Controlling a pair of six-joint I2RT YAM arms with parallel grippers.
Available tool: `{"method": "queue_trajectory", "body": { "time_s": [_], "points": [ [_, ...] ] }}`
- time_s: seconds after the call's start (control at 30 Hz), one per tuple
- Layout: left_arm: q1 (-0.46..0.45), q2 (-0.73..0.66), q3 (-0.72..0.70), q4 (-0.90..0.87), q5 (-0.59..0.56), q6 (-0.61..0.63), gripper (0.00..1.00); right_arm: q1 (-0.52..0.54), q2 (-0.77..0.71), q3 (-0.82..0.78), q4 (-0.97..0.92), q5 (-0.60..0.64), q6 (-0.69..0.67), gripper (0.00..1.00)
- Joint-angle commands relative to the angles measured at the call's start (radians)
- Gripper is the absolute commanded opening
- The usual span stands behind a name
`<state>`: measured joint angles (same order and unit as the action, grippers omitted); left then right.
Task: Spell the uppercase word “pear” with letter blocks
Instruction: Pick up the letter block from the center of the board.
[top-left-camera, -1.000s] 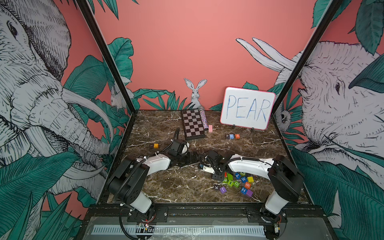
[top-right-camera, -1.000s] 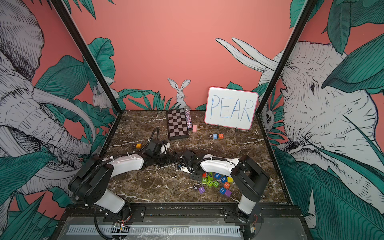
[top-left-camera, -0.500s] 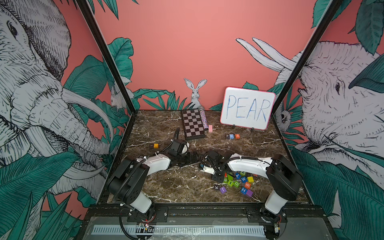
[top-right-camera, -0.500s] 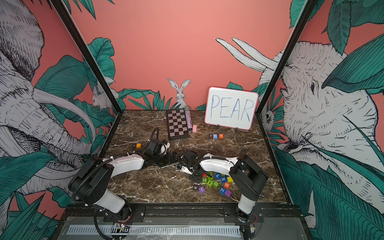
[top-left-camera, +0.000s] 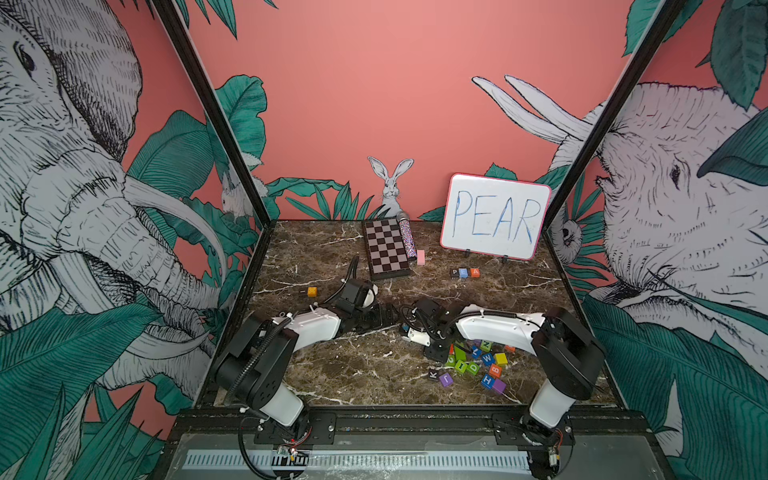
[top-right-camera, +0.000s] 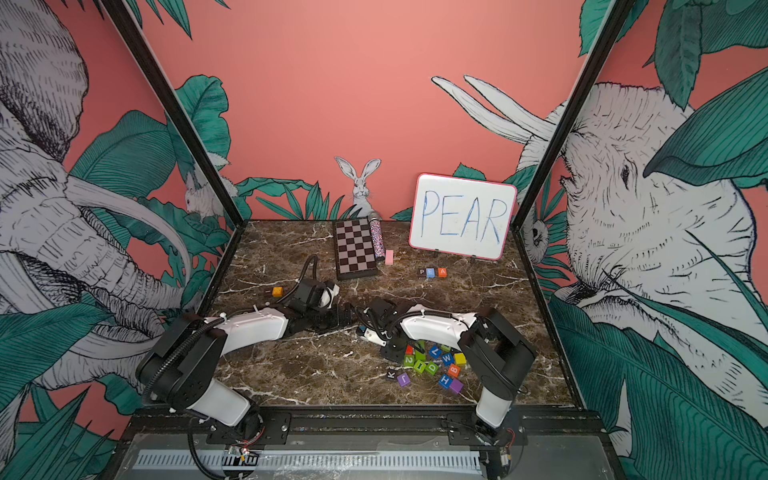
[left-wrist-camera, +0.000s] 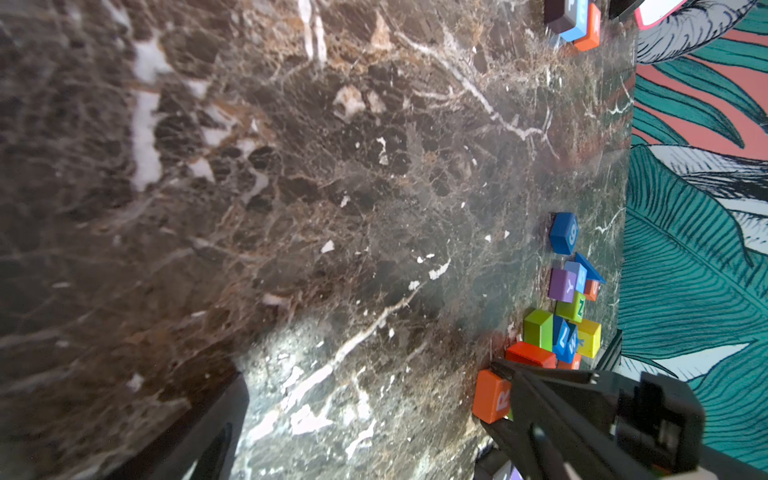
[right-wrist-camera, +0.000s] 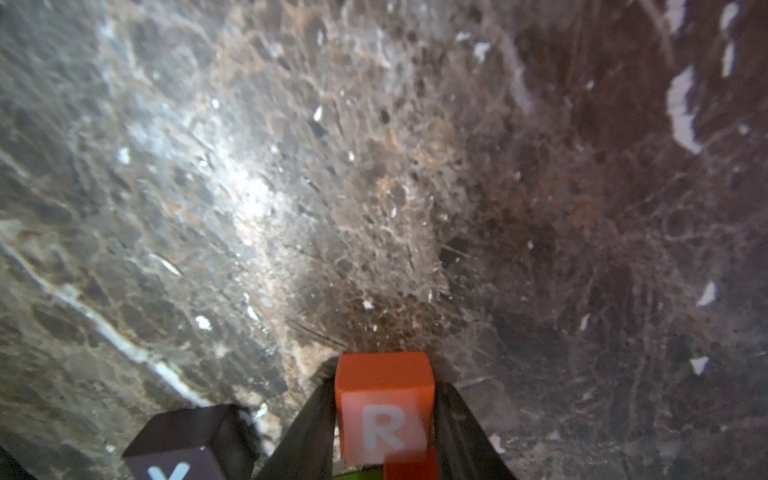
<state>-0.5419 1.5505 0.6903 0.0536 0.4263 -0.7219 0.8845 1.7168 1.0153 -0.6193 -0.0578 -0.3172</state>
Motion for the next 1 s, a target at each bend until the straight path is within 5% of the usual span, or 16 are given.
{"method": "queue_trajectory", "body": {
  "time_s": [0.0, 0.4, 0.73, 0.97],
  "points": [
    [0.005, -0.041, -0.002, -0.026, -0.019, 0.007, 0.99, -0.006, 0.015, 0.036, -0.034, -0.002, 0.012, 0.41],
    [0.005, -0.074, 0.01, -0.053, -0.037, 0.026, 0.99, -0.016, 0.007, 0.048, -0.043, -0.013, 0.056, 0.38],
    [0.005, -0.072, 0.013, -0.048, -0.032, 0.031, 0.99, -0.044, 0.033, 0.038, -0.01, -0.055, 0.118, 0.47],
    [0.006, -0.067, 0.021, -0.052, -0.031, 0.035, 0.99, -0.05, 0.071, 0.071, -0.052, -0.08, 0.107, 0.42]
  ]
}}
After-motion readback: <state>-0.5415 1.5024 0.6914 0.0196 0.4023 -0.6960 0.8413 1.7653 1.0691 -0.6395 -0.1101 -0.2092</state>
